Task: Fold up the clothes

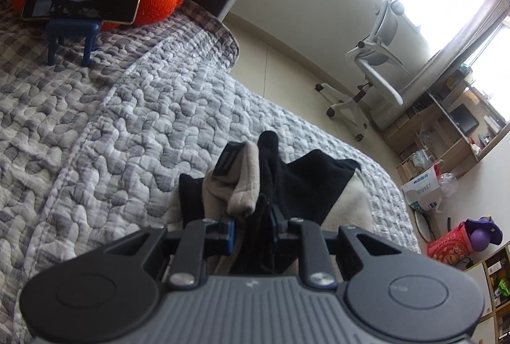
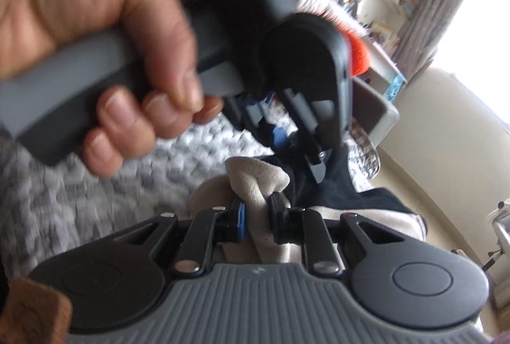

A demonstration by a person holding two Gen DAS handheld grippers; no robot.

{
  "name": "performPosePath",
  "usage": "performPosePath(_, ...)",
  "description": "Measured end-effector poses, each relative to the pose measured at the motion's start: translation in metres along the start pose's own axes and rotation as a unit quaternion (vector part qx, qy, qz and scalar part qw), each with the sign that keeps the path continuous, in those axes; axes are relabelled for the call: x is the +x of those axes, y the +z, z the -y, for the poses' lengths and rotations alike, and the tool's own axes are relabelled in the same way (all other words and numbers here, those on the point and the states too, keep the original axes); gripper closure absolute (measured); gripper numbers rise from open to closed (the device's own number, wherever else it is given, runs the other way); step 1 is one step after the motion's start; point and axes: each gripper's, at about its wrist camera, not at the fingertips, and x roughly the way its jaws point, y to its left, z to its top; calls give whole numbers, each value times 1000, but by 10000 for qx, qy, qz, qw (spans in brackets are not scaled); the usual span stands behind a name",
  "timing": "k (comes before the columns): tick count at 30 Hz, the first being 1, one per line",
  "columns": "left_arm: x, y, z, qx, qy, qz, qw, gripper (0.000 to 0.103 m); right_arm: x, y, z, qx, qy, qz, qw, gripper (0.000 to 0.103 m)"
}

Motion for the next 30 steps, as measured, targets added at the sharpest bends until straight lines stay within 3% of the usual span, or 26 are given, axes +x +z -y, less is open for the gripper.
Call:
performPosePath(6,-2,-2,2,58,80,-18,9999,82,-4,-2,7,-9,158,-77,9998,82)
performPosePath(13,-4,-1,-1,-65,4,-59,10000,81,-28,-3,25,66,466,-204,9987,65)
performPosePath(17,-4,-1,-3,-150,-17,-99,9998,78,-35,-9,48,561,474,-313,9968,65)
performPosePath(21,-4,-1,-4,-199,-31,-110,9997,78,-36,-8,70,1437,720,-280,9866,65)
performPosePath(25,-5,-2,-3,-142,-11,-113,9998,76,-25,-15,69,1560,868,-773,9809,67)
performPosePath(30,-8,-1,-4,-208,-88,-57,9997,72,-16,-19,79,1863,986,-960,9728,67)
